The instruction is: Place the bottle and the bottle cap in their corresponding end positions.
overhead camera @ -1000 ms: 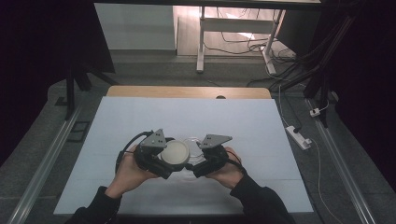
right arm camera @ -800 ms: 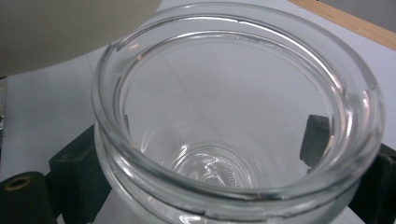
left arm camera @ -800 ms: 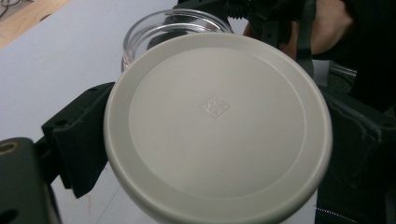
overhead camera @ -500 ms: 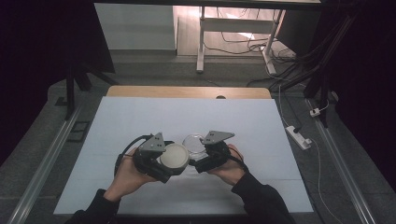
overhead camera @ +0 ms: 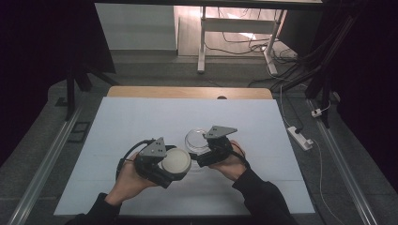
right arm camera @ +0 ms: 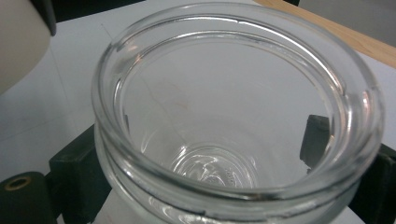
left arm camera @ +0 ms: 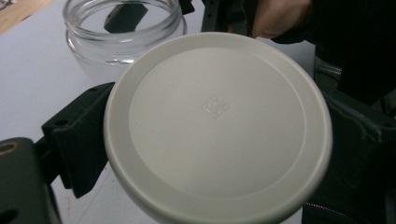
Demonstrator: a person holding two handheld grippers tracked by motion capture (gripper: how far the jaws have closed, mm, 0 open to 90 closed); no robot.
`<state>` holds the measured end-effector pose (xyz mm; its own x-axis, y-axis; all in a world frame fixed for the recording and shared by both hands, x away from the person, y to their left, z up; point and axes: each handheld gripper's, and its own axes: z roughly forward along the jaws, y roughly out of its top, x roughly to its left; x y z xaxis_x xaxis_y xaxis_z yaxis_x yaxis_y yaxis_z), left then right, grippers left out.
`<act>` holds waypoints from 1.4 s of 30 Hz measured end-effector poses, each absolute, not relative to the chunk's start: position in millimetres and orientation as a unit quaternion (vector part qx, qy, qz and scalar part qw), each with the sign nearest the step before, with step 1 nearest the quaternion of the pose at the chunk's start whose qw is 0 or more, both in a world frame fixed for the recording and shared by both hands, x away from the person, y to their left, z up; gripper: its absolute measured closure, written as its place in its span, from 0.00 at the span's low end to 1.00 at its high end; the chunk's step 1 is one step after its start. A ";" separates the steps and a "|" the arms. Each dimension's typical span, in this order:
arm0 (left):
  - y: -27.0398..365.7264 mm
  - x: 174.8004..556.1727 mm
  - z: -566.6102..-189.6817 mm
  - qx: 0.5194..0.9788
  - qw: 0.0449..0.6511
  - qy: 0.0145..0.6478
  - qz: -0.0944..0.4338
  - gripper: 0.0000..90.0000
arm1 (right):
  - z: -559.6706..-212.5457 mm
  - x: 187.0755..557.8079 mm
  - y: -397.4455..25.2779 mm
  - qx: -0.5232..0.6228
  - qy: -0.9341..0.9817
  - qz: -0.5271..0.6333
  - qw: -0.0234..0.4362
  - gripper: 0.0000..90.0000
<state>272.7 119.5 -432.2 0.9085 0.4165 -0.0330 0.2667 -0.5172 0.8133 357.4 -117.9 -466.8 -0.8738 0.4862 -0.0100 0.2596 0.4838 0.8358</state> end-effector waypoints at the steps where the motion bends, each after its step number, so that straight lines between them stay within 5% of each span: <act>1: 119.6 272.5 -433.0 0.867 0.450 0.195 0.082 0.09 | -466.7 358.3 -117.7 0.219 0.852 0.458 0.124 0.07; 42: 92.3 288.3 -495.3 0.881 0.426 0.195 0.067 0.09 | -475.1 407.0 -105.4 0.254 0.849 0.441 0.145 0.07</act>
<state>288.3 92.3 -495.3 0.9153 0.3998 -0.0487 0.2861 -0.5604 0.7772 407.0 -105.4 -475.1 -0.8288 0.5591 -0.0217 0.3037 0.4821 0.8218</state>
